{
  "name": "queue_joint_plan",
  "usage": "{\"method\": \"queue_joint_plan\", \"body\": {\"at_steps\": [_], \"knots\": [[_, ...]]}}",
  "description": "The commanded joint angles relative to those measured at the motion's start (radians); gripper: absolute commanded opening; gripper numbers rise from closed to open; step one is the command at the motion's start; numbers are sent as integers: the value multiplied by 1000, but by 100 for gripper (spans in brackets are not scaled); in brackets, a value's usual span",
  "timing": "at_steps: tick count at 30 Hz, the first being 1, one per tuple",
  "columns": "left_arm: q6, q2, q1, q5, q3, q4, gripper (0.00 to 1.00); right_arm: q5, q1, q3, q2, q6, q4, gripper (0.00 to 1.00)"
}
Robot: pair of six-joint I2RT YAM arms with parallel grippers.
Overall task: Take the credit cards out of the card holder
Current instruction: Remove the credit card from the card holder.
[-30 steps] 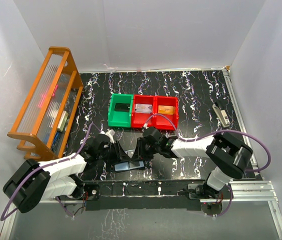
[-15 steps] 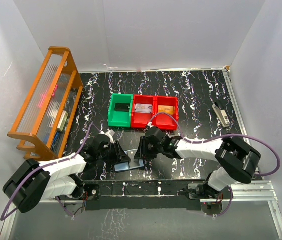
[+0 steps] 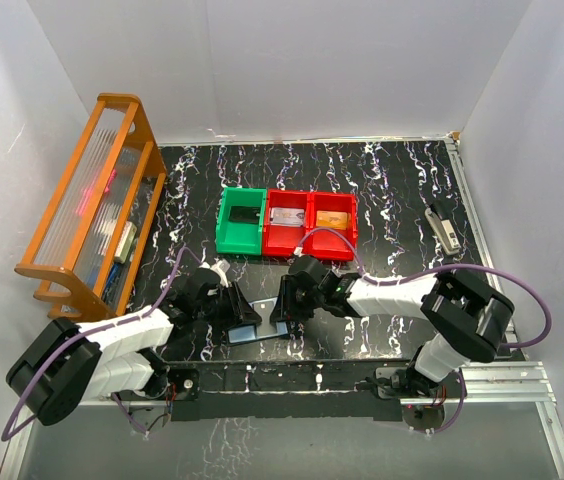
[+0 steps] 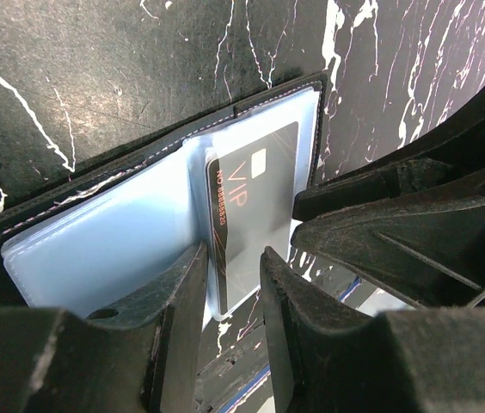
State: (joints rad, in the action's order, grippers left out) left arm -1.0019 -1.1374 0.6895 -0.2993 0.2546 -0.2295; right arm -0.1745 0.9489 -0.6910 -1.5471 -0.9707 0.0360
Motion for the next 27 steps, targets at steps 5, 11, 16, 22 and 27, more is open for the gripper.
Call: {"method": "queue_joint_plan", "body": {"at_steps": [5,11,16,22,27], "knots": [[14,-29,2,-29,18,-13,31,-37,5,-44,18,31,-47,23],[13,-37,2,-34,18,-21,30,-57,5,-75,-4,43,-16,25],[16,-27,2,-31,17,-12,31,-38,7,-103,-12,56,30,27],[16,-24,2,-31,18,-9,31,14,18,-160,-33,79,120,28],[22,8,2,-14,32,32,33,199,26,-199,-14,73,264,31]]}}
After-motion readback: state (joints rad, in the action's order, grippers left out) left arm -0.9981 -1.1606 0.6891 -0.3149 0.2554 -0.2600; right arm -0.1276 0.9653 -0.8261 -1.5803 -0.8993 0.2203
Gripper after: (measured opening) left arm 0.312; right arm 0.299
